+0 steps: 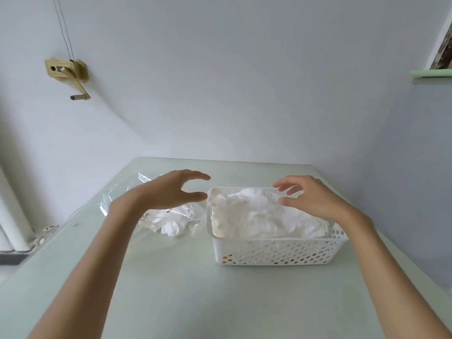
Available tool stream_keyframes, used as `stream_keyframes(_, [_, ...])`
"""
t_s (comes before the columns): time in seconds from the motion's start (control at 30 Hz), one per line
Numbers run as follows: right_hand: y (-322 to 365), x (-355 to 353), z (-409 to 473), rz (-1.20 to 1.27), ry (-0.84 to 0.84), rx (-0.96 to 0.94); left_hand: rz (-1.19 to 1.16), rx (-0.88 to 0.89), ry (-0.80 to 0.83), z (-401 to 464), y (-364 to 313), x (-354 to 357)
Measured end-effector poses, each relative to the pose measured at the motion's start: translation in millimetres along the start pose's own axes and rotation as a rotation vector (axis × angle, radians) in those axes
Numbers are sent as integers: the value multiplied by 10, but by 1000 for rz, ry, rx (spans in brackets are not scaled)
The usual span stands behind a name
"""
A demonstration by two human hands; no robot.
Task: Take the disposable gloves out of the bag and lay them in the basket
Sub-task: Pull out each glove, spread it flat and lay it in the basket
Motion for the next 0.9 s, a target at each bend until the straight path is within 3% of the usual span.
stream_keyframes(0.1, [546,35,-46,69,-160,-59,91,-217,-150,-339,683,-405])
stream_keyframes(0.2, [1343,312,-102,106,-162,-180,153,-435,-47,-474,1194,-281])
stream_keyframes(0.33, [2012,954,-54,-158,23,-250,150,-382,-22,-403,1341,-133])
stream_keyframes(0.43, [2023,1288,9,-431,161,-212,10,-348,-39,-388,1284,-147])
stream_keyframes(0.57, [2027,1337,61,-564,98,-145,185,-346,-32,-324,1354,-75])
stream_keyframes(0.67, [2084,1381,124,-631,79,-101,268,-365,-123,-258,1400,-53])
stream_keyframes(0.77, [2094,1558,218,-658,123,-49,213,-374,-197,-249,1447,-140])
stream_keyframes(0.9, [2167,1647,345,-632,53,-32,100,-381,-259,-271,1496,-231])
Point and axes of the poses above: each hand's wrist, its own z-axis towards the middle knuckle, its own x-axis out of the palm, y = z × x, the point moved 9 cm from there along z, towards the middle knuckle, and after that the axes turned 15 degrees about -z, right-handed, at the moved point
